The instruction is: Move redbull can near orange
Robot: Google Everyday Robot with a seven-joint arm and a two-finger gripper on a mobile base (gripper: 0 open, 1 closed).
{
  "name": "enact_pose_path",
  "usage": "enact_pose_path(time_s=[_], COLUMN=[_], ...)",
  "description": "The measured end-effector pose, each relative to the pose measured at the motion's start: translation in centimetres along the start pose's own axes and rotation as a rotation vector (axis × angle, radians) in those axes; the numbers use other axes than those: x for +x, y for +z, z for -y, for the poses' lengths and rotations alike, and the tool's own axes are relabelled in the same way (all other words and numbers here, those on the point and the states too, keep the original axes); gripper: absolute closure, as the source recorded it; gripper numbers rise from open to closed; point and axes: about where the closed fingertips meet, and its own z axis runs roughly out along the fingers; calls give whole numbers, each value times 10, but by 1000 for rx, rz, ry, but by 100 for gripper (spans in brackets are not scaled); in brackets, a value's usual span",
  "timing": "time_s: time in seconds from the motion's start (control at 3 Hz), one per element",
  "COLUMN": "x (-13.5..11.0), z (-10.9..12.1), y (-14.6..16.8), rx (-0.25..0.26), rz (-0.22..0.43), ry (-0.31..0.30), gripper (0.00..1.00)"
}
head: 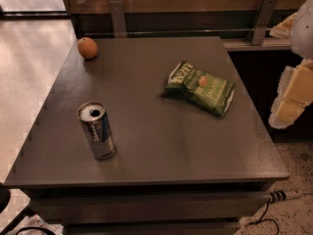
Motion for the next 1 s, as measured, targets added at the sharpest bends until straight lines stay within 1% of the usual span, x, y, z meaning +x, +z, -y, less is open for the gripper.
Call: enact_pose_path(time_s=[0.33, 0.67, 1.0], x=[0, -3, -8], z=[0, 0, -8], y=[0, 0, 7], rx=[0, -2, -8], rz=[0, 35, 143], ry=[0, 2, 0], gripper=[0, 0, 0])
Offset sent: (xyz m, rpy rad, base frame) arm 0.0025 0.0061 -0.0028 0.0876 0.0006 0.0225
